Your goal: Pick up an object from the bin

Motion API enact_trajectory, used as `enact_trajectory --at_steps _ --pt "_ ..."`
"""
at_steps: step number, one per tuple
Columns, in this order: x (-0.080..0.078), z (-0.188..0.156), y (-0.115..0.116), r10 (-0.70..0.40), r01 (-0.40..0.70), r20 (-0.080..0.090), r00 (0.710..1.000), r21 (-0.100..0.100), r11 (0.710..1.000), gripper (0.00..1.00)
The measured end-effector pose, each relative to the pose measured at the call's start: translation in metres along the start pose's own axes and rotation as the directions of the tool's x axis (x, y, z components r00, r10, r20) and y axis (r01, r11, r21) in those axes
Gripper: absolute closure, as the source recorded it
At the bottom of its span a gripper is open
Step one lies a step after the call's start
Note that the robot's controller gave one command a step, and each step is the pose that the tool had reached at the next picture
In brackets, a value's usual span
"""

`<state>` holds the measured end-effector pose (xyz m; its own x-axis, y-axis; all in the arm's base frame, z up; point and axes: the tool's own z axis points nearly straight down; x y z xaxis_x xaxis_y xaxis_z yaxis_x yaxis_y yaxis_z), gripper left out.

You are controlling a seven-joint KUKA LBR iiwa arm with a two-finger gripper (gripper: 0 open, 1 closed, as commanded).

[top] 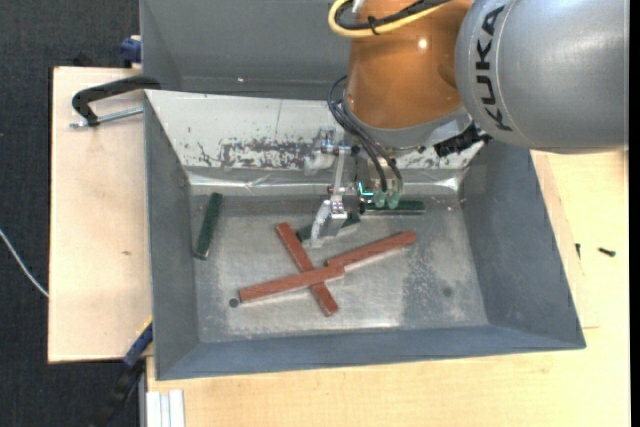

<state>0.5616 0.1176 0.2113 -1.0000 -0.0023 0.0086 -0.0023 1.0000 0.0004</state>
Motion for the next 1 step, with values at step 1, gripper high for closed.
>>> enact_trajectory --at_steps 1 --pt "-0.0016 -0.0049 -0.0006 0.001 -0.001 0.009 1.0 -0.001 1.0 0.0"
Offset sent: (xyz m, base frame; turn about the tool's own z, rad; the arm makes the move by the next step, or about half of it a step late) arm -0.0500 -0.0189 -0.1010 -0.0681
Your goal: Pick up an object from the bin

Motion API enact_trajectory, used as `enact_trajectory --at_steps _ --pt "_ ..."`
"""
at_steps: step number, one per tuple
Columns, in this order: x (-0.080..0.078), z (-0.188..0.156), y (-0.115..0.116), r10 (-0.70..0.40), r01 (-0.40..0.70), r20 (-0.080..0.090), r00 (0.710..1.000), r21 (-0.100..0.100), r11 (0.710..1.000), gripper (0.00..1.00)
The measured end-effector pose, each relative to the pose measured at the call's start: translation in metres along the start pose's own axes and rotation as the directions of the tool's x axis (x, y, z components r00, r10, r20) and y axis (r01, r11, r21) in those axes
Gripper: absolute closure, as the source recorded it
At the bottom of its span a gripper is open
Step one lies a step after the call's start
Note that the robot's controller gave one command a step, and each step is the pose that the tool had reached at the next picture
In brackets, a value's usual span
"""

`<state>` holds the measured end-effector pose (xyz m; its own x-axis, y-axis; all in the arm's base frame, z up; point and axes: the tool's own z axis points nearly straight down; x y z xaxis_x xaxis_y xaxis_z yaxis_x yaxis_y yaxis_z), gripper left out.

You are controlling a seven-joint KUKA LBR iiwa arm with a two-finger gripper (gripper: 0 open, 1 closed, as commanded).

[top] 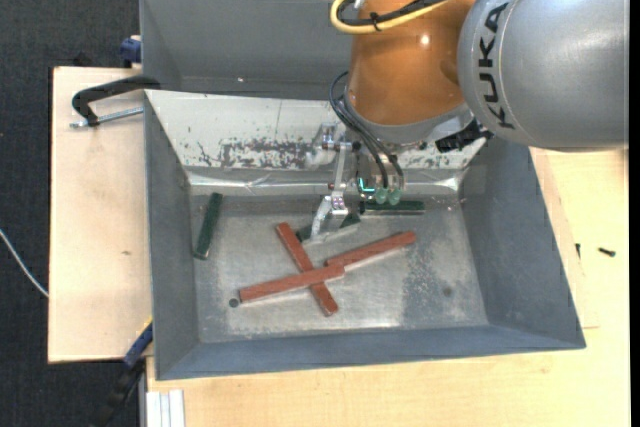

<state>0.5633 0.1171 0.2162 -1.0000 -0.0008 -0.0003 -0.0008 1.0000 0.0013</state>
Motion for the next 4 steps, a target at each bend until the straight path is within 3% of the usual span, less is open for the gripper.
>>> enact_trajectory --at_steps 1,2,3,4 --pt "0.026 0.053 -0.009 -0.038 0.038 0.005 0.999 0.0 0.999 0.0" --pt "0.017 0.123 -0.043 -0.074 0.074 0.021 0.997 -0.003 0.997 1.0" --pt "0.018 0.124 -0.043 -0.074 0.074 0.021 0.997 -0.003 0.997 1.0" --pt "0.015 0.068 -0.037 -0.096 0.096 0.012 0.995 0.0 0.995 0.0"
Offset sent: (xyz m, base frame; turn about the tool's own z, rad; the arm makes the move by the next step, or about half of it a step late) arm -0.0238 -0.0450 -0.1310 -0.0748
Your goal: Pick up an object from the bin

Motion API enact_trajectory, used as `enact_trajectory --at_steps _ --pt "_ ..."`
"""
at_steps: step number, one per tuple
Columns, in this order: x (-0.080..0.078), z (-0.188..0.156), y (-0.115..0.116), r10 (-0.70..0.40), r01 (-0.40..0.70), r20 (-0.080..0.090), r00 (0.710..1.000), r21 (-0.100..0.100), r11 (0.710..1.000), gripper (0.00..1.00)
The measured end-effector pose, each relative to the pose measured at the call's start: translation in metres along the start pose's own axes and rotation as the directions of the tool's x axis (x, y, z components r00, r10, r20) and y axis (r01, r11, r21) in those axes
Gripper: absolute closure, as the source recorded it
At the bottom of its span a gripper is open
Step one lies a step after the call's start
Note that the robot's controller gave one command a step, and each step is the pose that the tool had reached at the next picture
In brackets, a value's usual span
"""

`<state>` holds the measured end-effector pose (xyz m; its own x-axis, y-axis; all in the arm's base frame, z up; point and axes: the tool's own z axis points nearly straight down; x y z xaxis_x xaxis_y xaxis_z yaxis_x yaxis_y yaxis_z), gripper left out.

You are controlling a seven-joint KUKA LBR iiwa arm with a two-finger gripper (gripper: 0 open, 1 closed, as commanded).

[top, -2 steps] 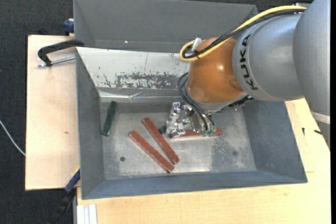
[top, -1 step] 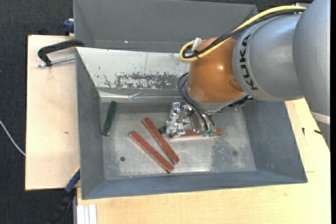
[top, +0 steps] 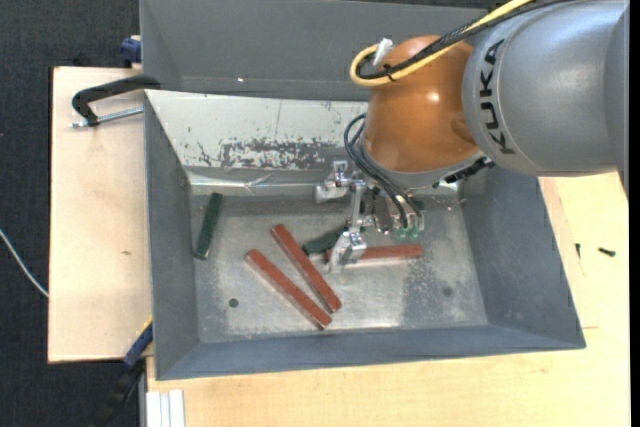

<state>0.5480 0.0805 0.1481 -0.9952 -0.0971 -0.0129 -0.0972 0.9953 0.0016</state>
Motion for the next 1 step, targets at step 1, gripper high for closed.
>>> enact_trajectory --at_steps 1 --pt "0.0018 0.0033 -0.0004 0.001 -0.001 -0.007 1.0 0.0 1.0 0.0"
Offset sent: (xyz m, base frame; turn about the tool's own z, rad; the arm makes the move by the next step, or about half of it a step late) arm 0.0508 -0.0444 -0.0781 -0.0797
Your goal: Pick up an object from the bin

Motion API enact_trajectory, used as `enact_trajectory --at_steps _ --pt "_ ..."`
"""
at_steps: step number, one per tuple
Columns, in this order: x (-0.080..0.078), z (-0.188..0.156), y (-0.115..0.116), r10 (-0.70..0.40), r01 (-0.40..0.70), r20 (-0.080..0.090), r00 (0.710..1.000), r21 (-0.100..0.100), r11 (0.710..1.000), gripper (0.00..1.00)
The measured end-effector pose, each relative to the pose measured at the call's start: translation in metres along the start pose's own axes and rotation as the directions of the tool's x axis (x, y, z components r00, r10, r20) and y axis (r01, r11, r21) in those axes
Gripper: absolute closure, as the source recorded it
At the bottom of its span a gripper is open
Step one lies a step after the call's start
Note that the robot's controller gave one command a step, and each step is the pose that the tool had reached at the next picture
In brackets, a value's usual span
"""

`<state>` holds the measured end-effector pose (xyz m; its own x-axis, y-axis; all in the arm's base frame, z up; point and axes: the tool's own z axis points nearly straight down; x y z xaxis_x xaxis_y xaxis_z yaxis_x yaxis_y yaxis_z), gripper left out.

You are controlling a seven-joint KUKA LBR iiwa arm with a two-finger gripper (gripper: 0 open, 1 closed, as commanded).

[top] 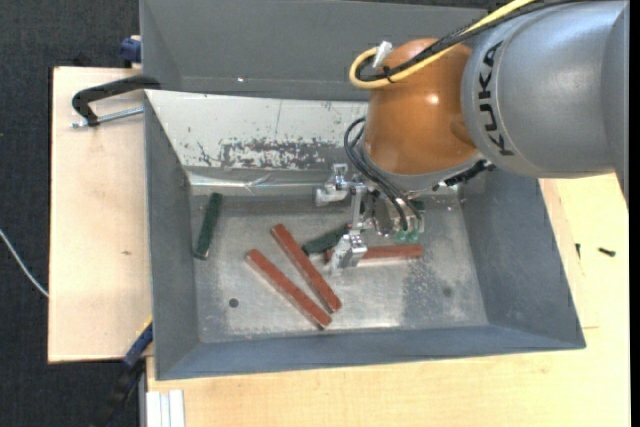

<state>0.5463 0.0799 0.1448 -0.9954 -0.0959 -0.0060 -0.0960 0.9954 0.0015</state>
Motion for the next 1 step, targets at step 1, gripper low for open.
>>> enact_trajectory --at_steps 1 --pt "-0.0516 0.0621 -0.042 -0.08 0.08 -0.016 0.997 -0.011 0.997 1.0"
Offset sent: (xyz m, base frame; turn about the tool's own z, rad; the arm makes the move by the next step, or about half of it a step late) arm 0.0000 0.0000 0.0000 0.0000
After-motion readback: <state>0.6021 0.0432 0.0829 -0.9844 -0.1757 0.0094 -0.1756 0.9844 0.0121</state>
